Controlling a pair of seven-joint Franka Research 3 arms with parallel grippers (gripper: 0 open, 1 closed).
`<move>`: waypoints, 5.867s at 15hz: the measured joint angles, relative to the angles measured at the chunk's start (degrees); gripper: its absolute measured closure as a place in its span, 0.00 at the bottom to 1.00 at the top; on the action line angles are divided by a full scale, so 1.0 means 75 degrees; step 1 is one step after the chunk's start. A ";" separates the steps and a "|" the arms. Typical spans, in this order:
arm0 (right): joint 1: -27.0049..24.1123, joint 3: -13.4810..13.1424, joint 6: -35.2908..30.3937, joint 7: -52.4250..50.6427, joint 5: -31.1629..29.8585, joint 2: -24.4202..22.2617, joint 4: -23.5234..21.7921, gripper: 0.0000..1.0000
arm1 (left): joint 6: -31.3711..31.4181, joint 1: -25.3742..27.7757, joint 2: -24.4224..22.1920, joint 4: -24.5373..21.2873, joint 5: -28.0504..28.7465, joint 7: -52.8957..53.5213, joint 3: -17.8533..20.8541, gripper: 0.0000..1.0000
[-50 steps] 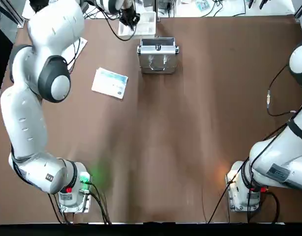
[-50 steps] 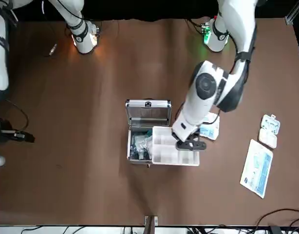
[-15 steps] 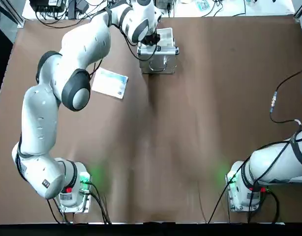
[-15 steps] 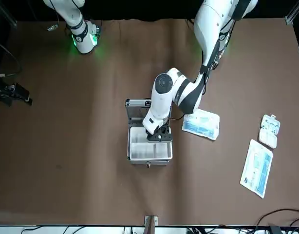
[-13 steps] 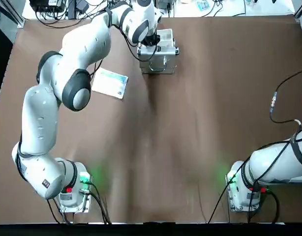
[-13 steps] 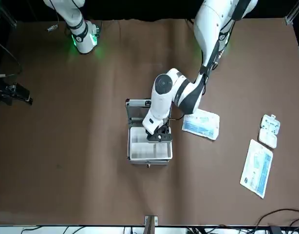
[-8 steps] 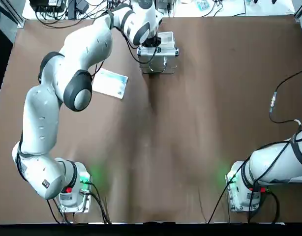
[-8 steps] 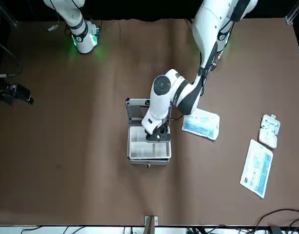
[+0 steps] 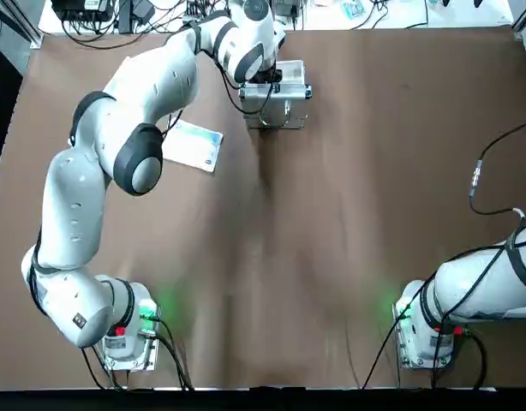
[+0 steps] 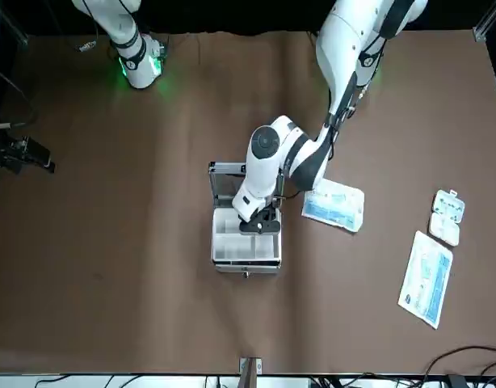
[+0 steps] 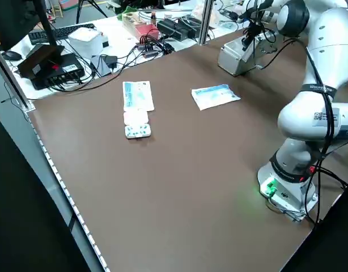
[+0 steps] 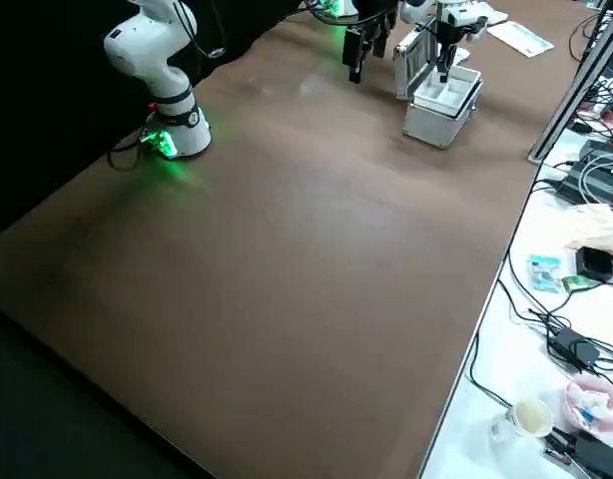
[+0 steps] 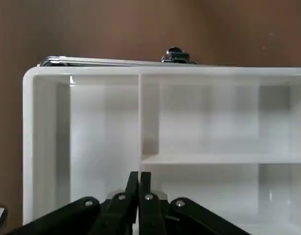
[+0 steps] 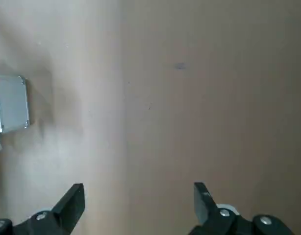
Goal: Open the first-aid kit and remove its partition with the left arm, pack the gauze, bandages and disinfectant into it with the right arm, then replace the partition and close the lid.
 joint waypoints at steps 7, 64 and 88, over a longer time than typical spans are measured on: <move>0.0000 -0.0003 -0.0001 -0.0003 0.0000 0.0000 -0.0009 0.02 | -0.0084 -0.0004 0.0005 0.0020 0.0000 0.0176 0.0000 0.96; -0.0056 -0.0092 0.0116 -0.0007 0.0000 -0.0012 -0.0005 0.02 | -0.4543 0.0184 -0.2501 0.0269 -0.1556 0.0575 -0.0091 0.99; -0.0038 -0.0062 0.0194 -0.0618 0.0000 -0.0012 -0.0006 0.02 | -0.1409 0.0083 -0.1429 0.0084 -0.2057 0.0314 0.0313 0.99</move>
